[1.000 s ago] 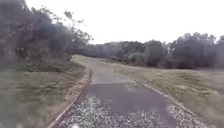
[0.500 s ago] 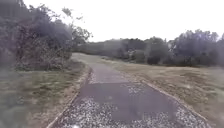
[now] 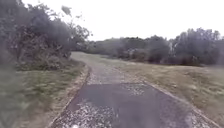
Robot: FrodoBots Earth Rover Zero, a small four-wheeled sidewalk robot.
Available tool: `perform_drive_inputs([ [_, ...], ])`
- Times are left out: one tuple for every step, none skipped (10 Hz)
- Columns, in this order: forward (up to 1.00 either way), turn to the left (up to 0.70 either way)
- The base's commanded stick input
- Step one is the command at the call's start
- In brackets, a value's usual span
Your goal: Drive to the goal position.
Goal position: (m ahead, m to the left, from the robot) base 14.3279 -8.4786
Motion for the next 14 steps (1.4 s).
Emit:
perform_drive_inputs([
  [0.45,0.00],
  [0.45,0.00],
  [0.45,0.00],
  [0.45,0.00],
  [0.45,0.00],
  [0.45,0.00],
  [0.45,0.00],
  [0.45,0.00],
  [0.45,0.00],
  [0.45,0.00],
  [0.45,0.00],
  [0.45,0.00],
  [0.45,0.00],
  [0.45,0.27],
])
